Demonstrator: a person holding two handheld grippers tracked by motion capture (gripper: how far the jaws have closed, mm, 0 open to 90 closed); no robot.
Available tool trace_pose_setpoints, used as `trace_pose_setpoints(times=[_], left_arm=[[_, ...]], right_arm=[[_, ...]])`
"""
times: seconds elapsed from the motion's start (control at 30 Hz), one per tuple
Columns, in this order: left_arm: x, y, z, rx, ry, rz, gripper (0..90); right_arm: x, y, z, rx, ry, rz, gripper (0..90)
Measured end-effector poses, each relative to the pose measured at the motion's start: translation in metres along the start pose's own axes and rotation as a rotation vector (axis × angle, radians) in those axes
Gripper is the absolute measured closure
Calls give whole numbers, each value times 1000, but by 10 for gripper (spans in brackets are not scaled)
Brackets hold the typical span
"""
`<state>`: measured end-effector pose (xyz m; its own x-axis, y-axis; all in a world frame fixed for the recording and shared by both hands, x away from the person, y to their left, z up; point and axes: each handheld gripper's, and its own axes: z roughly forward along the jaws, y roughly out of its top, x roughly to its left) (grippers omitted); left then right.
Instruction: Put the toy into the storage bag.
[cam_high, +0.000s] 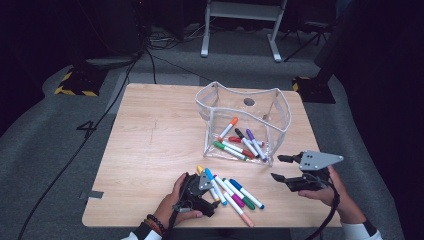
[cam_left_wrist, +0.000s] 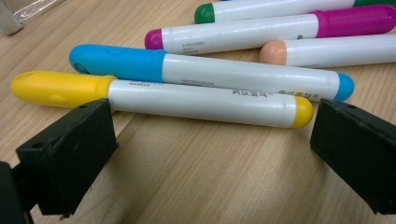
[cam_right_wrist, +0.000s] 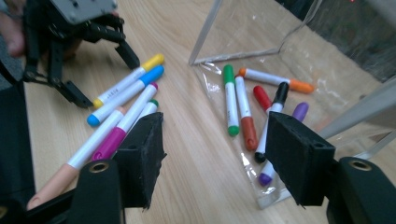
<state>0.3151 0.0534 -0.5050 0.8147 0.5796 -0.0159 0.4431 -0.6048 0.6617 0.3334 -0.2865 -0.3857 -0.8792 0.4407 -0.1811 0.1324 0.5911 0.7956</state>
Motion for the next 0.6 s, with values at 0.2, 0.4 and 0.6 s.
trace_pose_setpoints(times=[0.2,0.4,0.6], left_arm=[[0,0,0,0,0,0,5],[0,0,0,0,0,0,5],[0,0,0,0,-1,1,5]], right_arm=[[10,-17,42,50,77,33,453],[24,-27,82,136,131,17,455],[26,-26,104,138,181,58,459]])
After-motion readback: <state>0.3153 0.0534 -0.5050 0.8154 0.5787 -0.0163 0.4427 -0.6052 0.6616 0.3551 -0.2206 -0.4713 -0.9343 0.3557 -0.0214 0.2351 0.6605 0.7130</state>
